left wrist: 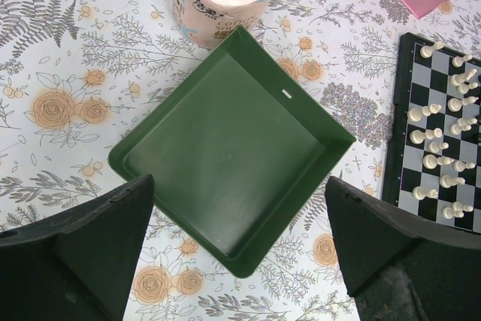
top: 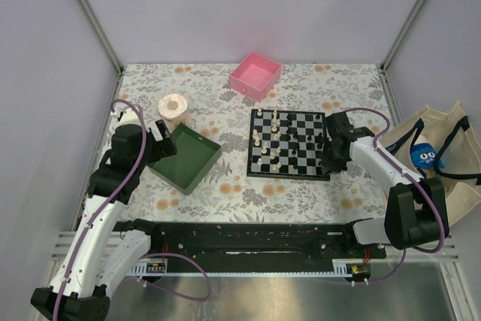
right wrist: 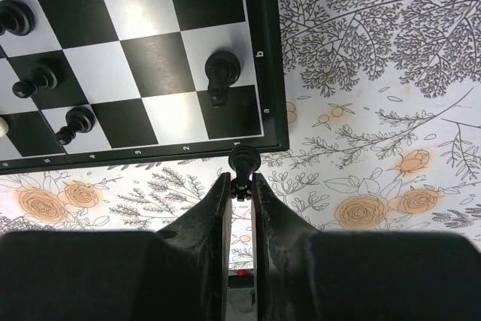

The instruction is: Set up the chess pieces on the board

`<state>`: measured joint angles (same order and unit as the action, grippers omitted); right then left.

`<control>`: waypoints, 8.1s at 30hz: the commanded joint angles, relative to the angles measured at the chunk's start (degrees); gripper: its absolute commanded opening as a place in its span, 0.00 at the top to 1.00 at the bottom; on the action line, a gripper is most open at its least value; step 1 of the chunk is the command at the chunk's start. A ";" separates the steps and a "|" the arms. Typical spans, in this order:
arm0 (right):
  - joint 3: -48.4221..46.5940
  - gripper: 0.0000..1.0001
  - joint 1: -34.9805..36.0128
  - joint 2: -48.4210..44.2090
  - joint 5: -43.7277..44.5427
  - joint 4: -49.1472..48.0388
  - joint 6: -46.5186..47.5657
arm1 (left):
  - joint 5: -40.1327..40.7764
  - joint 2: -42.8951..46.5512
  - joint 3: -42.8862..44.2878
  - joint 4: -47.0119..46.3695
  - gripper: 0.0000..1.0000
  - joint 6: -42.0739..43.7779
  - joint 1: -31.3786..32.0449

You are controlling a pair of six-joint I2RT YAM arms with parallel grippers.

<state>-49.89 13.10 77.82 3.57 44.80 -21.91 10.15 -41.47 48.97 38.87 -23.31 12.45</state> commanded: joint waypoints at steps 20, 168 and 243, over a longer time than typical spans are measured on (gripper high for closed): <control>-4.51 0.85 -1.50 5.23 -1.81 -4.01 1.35 | -0.92 0.25 -0.54 -3.10 0.01 0.81 -0.58; -17.35 0.68 -3.00 18.25 -0.06 -4.37 4.33 | -4.97 -0.89 -0.89 -4.24 0.01 0.63 -3.75; -42.75 0.62 5.35 37.49 -3.13 2.31 6.00 | -6.02 -2.38 -0.81 -4.59 0.01 0.55 -5.94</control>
<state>-90.63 17.89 115.26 0.80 46.41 -16.29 4.86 -43.64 48.14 37.23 -23.33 6.94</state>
